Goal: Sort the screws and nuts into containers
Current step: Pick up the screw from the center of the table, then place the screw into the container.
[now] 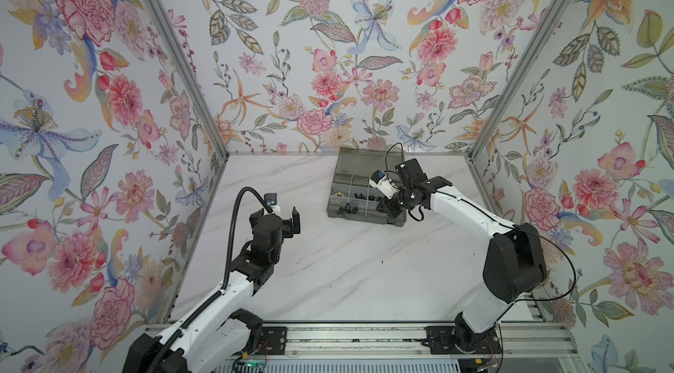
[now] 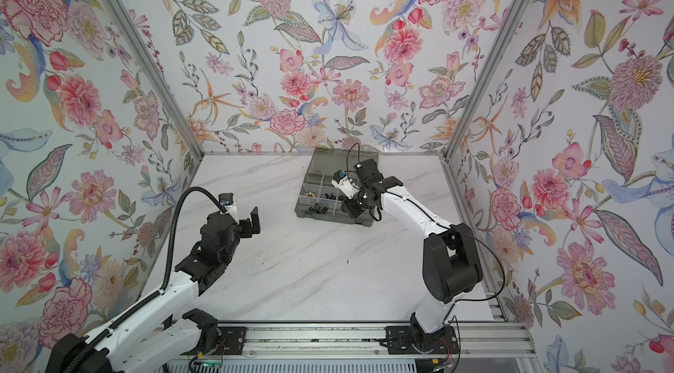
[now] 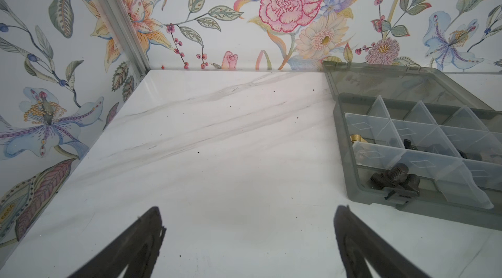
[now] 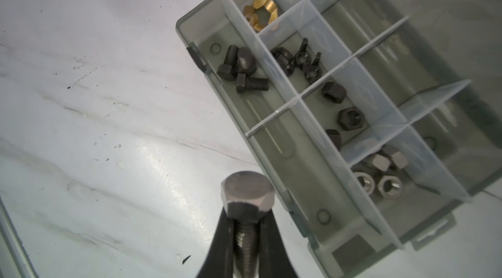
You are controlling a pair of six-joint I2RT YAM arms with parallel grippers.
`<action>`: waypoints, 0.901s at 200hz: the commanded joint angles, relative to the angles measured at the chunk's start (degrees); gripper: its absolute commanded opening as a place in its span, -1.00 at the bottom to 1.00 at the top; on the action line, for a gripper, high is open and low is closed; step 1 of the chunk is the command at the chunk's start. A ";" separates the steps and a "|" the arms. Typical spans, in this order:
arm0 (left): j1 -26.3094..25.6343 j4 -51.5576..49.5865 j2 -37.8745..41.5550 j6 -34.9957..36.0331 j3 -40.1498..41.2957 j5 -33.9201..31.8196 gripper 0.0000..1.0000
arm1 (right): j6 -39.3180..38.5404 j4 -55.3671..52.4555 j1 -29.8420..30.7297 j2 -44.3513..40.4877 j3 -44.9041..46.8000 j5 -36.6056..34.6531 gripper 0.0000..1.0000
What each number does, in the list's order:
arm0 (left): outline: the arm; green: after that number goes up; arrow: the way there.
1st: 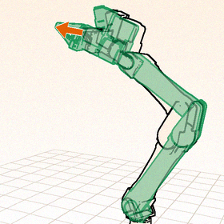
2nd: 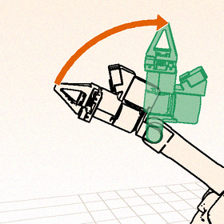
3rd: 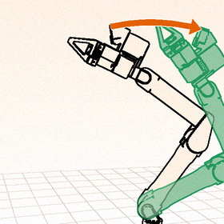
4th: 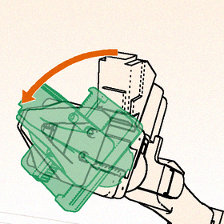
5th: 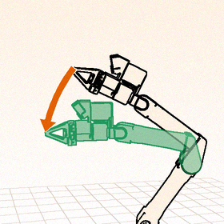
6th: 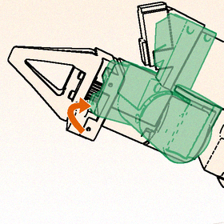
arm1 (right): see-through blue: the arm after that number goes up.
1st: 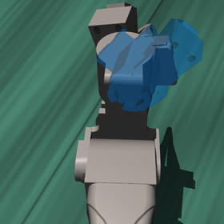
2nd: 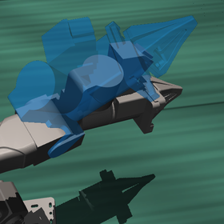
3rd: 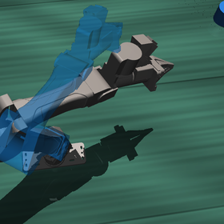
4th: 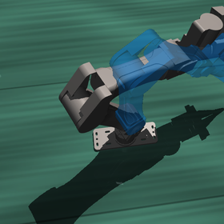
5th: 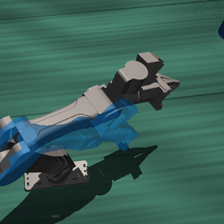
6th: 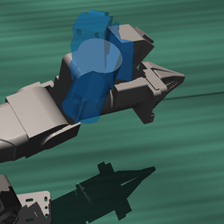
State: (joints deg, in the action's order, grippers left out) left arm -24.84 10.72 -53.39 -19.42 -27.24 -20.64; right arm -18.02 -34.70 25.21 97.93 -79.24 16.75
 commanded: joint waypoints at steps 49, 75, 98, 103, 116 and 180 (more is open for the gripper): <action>3.07 9.43 -0.27 4.25 2.73 -4.70 0.99 | -4.99 -1.16 -0.78 8.46 -2.14 -11.72 -1.00; 3.52 10.07 -0.56 4.98 2.90 -3.68 0.99 | -5.54 -1.16 -1.16 10.14 -2.97 -13.56 -1.00; 3.84 10.01 -0.42 5.90 3.03 -2.60 0.99 | -6.10 -1.17 -1.17 11.05 -3.75 -14.48 -1.00; 3.91 10.18 -0.36 6.26 3.14 -2.24 0.99 | -6.15 -1.16 -1.19 11.14 -3.89 -14.63 -1.00; 3.92 10.81 -0.10 6.74 3.64 -1.97 0.99 | -6.19 -1.21 -1.19 11.49 -4.38 -14.74 -1.00; 5.05 12.87 0.70 8.05 5.02 -1.21 0.99 | -6.76 -1.20 -1.14 14.16 -6.00 -16.60 -1.00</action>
State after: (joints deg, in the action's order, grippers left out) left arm -20.73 21.71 -53.63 -13.13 -22.83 -22.68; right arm -23.86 -35.24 24.27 110.93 -83.40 1.56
